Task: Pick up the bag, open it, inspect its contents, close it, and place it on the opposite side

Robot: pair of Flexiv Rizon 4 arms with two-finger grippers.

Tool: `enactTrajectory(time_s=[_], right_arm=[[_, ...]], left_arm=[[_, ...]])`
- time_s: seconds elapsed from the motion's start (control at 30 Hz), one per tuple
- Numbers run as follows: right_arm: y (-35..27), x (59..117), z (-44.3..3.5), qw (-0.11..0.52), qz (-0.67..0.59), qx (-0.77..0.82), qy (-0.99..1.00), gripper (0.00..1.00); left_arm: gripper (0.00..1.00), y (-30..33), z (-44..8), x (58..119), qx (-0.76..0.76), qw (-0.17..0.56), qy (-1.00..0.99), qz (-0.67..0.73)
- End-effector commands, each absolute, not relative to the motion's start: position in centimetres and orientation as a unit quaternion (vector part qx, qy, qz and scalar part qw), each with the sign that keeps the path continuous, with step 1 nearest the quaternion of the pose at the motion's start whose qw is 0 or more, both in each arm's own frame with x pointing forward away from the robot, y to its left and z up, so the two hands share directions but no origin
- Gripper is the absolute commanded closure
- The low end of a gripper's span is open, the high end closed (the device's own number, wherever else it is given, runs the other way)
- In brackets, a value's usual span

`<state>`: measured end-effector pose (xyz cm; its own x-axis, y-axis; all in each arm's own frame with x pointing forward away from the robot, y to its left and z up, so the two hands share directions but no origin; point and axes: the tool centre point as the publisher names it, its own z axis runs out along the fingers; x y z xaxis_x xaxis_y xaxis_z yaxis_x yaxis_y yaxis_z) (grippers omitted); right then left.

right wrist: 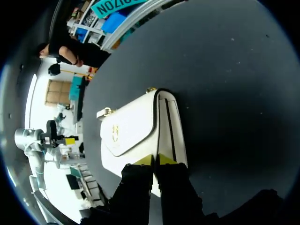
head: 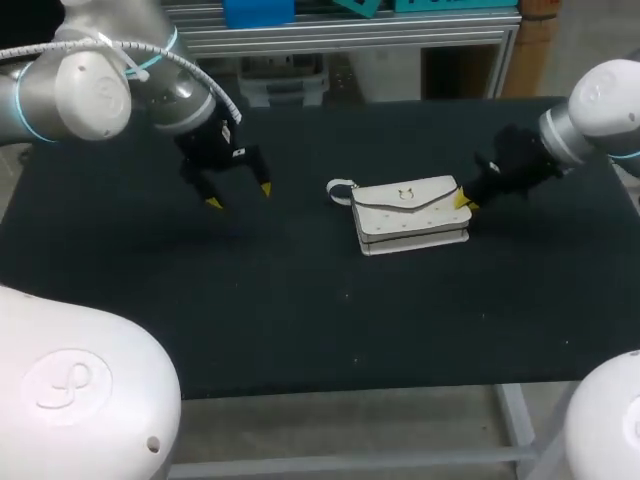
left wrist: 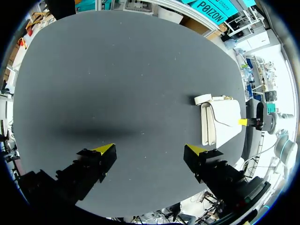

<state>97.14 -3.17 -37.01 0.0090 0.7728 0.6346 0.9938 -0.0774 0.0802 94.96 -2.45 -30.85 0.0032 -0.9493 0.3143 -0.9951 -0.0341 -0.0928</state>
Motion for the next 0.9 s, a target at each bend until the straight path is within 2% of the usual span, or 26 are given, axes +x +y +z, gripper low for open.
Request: enactTrajectory(time_s=[0.03, 0.17, 0.47, 0.9], right_arm=[[-6.2, 98.1, -36.2, 0.186, -0.289, -0.675, -0.653, 1.00], [-8.9, 100.0, -36.1, 0.166, -0.302, -0.675, -0.652, 1.00], [-14.5, 104.3, -36.8, 0.204, -0.319, -0.669, -0.639, 1.00], [-21.5, 109.2, -36.9, 0.203, -0.303, -0.671, -0.645, 1.00]], left_arm=[[0.00, -0.3, -29.4, 94.8, 0.705, 0.066, -0.690, 0.151], [0.00, 1.3, -29.2, 95.4, 0.692, 0.063, -0.704, 0.146], [0.00, 3.8, -28.9, 96.3, 0.700, 0.048, -0.703, 0.120], [0.00, 7.1, -28.9, 97.8, 0.702, 0.045, -0.704, 0.097]])
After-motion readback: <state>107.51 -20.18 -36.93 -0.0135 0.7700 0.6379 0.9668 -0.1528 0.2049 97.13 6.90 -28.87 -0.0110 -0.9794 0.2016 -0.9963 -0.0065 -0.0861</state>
